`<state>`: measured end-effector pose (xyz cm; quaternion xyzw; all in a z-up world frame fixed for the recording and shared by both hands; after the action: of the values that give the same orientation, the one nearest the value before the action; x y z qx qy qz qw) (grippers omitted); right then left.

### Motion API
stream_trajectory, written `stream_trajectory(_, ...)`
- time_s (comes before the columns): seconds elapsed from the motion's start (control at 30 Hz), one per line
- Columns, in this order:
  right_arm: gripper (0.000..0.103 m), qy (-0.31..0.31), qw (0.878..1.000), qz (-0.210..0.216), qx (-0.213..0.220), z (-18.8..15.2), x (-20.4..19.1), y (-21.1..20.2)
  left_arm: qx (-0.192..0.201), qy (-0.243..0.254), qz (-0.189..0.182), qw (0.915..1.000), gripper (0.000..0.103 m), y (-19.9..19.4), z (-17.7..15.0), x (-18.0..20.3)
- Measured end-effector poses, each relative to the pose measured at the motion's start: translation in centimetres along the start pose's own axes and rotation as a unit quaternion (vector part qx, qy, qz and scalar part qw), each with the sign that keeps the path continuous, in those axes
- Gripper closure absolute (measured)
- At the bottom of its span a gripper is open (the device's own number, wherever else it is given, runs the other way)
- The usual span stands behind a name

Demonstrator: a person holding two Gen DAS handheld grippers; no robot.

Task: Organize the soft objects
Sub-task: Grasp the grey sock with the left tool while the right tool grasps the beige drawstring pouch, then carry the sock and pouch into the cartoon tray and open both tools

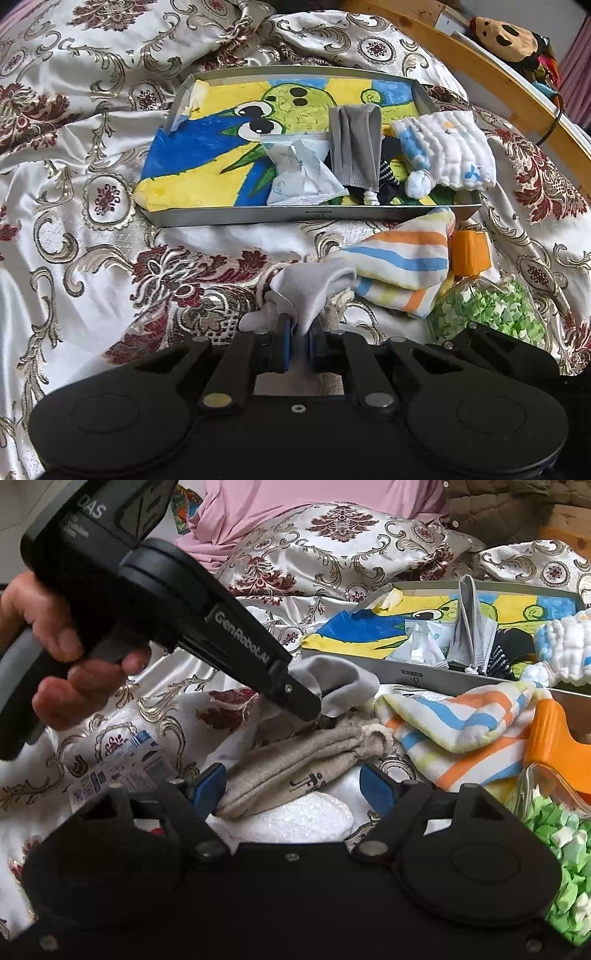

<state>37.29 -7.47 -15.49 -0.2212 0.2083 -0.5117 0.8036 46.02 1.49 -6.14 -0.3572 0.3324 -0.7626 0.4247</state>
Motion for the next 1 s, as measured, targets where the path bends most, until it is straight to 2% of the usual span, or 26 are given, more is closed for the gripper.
stream_trajectory(0.23, 0.033, 0.019, 1.0, 0.015, -0.012, 0.3, 0.0, 0.5, 0.018, 0.036, 0.042, 0.9983, 0.096, -1.1, -0.3, 0.3)
stream_trajectory(0.43, 0.055, 0.068, 0.996, 0.042, -0.036, 0.6, 0.8, 1.7, 0.03, 0.069, 0.068, 0.9949, 0.096, -2.3, -0.5, 1.0)
stream_trajectory(0.5, 0.072, 0.08, 0.995, 0.04, -0.037, 0.7, 1.0, 2.1, 0.03, 0.069, 0.07, 0.9947, 0.096, -2.5, -0.6, 1.2)
stream_trajectory(0.7, 0.092, 0.086, 0.994, 0.045, -0.043, 0.4, 1.0, 2.3, 0.028, 0.06, 0.077, 0.9948, 0.096, -3.1, -1.0, 1.2)
stream_trajectory(0.9, 0.101, 0.075, 0.997, 0.033, -0.007, 0.8, 1.1, 1.2, 0.038, 0.039, 0.086, 0.9948, 0.096, -4.4, -0.9, 1.3)
stream_trajectory(1.0, 0.102, 0.066, 0.997, 0.035, 0.017, 1.6, 1.2, 0.1, 0.049, 0.029, 0.097, 0.9937, 0.096, -5.4, -0.5, 1.5)
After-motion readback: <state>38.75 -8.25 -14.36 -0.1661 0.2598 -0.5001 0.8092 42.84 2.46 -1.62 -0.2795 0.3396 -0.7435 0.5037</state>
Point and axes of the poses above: each gripper's, at about its wrist camera, not at the fingertips, and y roughly the way its jaws point, x to its right, z to its top, the point moved 4 cm from there along y, roughly the way its jaws point, and after that the axes turned 5 degrees about -z, right-handed, at the moved point
